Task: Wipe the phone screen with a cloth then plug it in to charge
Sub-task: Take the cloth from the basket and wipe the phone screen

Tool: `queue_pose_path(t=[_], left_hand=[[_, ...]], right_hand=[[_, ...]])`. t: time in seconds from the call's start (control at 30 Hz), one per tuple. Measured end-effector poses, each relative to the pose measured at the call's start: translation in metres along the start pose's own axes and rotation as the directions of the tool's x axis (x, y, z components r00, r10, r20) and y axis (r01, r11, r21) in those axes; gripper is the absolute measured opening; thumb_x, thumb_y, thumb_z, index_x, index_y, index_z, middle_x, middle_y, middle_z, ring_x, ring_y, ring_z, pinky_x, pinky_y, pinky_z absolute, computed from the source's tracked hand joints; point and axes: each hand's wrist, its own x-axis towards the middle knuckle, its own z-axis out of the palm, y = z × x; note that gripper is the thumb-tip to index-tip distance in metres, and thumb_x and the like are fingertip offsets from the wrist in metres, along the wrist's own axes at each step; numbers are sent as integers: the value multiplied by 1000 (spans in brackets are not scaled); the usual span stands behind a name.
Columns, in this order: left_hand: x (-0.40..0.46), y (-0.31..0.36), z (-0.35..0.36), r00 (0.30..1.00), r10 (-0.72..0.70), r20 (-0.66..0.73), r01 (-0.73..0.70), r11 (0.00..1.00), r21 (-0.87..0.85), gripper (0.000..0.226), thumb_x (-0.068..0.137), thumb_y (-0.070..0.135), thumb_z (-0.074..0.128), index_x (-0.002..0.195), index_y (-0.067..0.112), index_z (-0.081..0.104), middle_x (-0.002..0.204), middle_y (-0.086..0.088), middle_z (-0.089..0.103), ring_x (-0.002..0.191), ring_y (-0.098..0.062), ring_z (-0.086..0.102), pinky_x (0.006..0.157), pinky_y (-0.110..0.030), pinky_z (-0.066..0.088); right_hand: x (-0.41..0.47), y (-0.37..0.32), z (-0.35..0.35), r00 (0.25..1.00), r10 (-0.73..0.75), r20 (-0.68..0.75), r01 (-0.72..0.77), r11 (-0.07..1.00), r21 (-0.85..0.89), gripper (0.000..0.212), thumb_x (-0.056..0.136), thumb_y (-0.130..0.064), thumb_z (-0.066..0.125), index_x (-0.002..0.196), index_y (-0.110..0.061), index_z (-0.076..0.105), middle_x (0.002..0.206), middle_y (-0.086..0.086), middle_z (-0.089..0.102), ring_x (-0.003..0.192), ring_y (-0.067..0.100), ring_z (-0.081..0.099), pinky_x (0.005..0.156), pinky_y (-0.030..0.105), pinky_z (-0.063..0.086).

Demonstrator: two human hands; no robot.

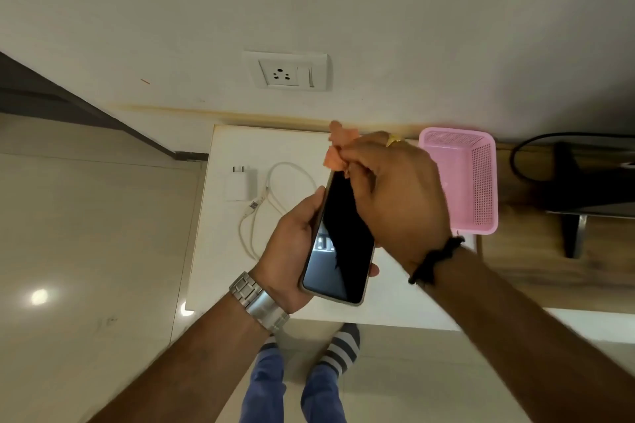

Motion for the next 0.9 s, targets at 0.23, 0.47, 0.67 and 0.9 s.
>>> queue_pose_path(t=[0.23,0.47,0.67,0.9], left_hand=[[-1,-2,-5,999,41,-24,-39,997,68,36,94,42,59,99,15,81,93,-9,80,80,-26,76,73,-44,62],[-3,10,-13,995,20,98,-26,998,54,57,103,57,38,124,18,75,119,-15,75,101,-32,73,85,-53,60],[-1,1,-10,995,18,96,-22,999,46,51,101,56,46,120,19,76,112,-17,76,92,-35,75,79,-55,62],[0,11,-18,995,29,98,-37,996,82,59,104,57,36,126,16,73,120,-15,74,100,-32,72,84,-52,60]], right_hand=[[-21,-8,4,991,-103,88,100,994,39,27,91,-16,53,100,-11,77,106,8,76,95,29,70,85,42,58],[-11,20,-11,994,-44,103,49,998,-40,17,92,-5,60,95,-10,76,99,7,75,89,27,68,77,41,55],[-9,5,-8,992,-84,97,85,996,0,36,95,-22,43,96,-9,77,103,7,75,93,26,68,83,40,54],[-14,23,-11,996,-37,81,40,998,-41,16,91,-2,64,96,-9,77,102,7,75,92,26,68,79,41,56]])
